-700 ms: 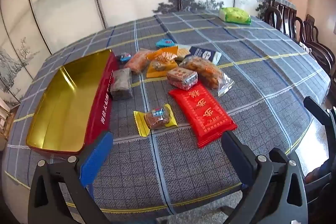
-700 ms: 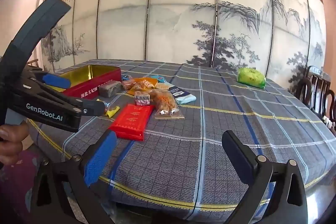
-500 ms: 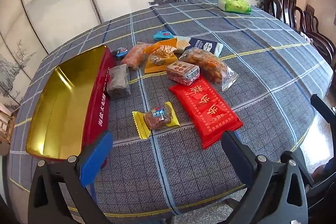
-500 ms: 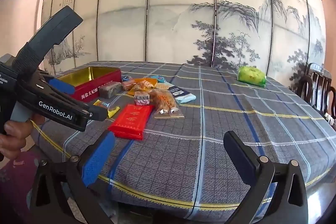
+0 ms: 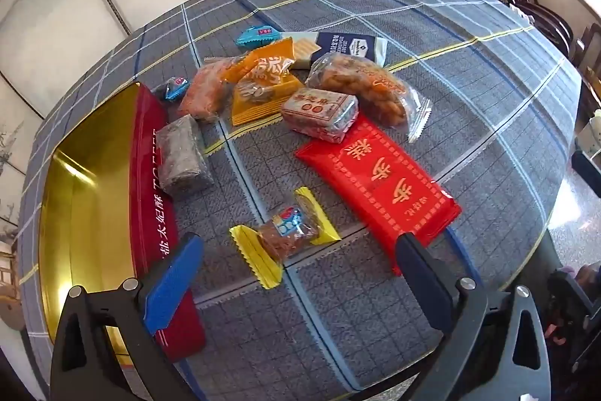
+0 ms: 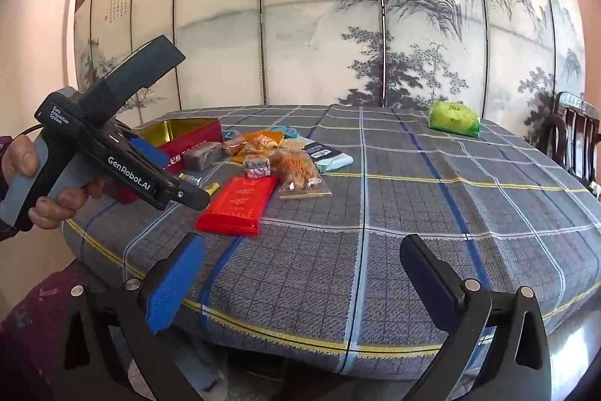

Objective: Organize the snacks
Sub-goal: 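Grasp the yellow-wrapped small cake with the left gripper, then carry the yellow-wrapped cake into the tin and open the left gripper while the right gripper grasps the red packet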

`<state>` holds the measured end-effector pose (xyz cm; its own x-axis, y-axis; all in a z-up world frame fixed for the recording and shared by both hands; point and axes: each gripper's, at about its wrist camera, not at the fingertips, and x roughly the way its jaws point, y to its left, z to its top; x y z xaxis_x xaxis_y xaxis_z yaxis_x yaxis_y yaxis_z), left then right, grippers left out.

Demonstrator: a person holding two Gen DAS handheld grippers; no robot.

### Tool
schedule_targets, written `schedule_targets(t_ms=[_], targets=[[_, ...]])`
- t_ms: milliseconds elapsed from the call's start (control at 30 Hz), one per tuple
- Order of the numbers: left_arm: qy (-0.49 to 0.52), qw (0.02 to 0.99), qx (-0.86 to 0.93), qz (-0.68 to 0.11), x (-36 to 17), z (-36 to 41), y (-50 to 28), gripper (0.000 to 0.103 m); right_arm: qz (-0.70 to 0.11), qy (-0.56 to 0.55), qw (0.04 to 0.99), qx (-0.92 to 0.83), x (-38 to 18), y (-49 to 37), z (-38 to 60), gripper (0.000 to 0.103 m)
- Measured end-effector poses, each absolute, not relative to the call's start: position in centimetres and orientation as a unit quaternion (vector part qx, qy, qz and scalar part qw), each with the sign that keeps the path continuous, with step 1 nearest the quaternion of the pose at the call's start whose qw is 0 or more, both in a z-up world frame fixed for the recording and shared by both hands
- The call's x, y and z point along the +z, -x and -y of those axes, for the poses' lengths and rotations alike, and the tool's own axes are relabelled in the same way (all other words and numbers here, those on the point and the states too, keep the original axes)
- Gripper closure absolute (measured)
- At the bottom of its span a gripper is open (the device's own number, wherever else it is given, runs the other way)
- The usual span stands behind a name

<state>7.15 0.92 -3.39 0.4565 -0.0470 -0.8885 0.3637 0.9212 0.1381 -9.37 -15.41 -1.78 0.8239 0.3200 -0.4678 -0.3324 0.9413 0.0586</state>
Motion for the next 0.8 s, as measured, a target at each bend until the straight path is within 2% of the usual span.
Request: schedule_targets(t_ms=[67, 100, 133, 167, 367, 467, 500, 533, 567, 633, 800], targets=[[-0.153, 0.83, -0.138, -0.518, -3.9, -1.4, -7.8, 0.014, -0.244, 0.011, 0.954, 0.172, -1.7, 9.3, 15.6, 0.0], [-0.157, 0.826, -0.142, -0.522, -4.1, -1.5, -8.0, 0.025, -0.245, 0.01, 0.954, 0.172, -1.7, 9.3, 15.8, 0.0], [-0.165, 0.82, -0.143, -0.529, -4.5, -1.5, -8.4, 0.031, -0.246, 0.009, 0.954, 0.171, -1.9, 9.2, 15.5, 0.0], [-0.164, 0.818, -0.147, -0.531, -4.8, -1.7, -8.6, 0.028, -0.247, 0.007, 0.954, 0.171, -2.0, 9.1, 15.4, 0.0], [-0.148, 0.809, -0.158, -0.546, -5.7, -2.4, -10.1, 0.029, -0.253, 0.004, 0.952, 0.172, -2.1, 8.6, 15.4, 0.0], [-0.149, 0.821, -0.156, -0.529, -6.1, -2.6, -9.7, 0.033, -0.254, 0.005, 0.952, 0.172, -2.2, 8.5, 15.3, 0.0], [-0.152, 0.825, -0.152, -0.523, -6.0, -2.7, -9.5, 0.042, -0.255, 0.004, 0.952, 0.173, -2.3, 8.5, 15.3, 0.0], [-0.157, 0.83, -0.143, -0.516, -5.8, -2.8, -9.3, 0.067, -0.255, 0.004, 0.951, 0.172, -2.4, 8.4, 15.2, 0.0], [-0.156, 0.828, -0.14, -0.52, -5.8, -3.0, -9.3, 0.075, -0.256, 0.004, 0.951, 0.171, -2.4, 8.4, 15.1, 0.0], [-0.117, 0.832, -0.144, -0.523, -5.6, -3.7, -8.9, 0.076, -0.256, 0.003, 0.952, 0.171, -2.6, 8.3, 15.1, 0.0], [-0.094, 0.843, -0.141, -0.511, -3.5, -3.4, -7.0, 0.077, -0.259, 0.006, 0.95, 0.177, -2.6, 8.1, 14.9, 0.0]])
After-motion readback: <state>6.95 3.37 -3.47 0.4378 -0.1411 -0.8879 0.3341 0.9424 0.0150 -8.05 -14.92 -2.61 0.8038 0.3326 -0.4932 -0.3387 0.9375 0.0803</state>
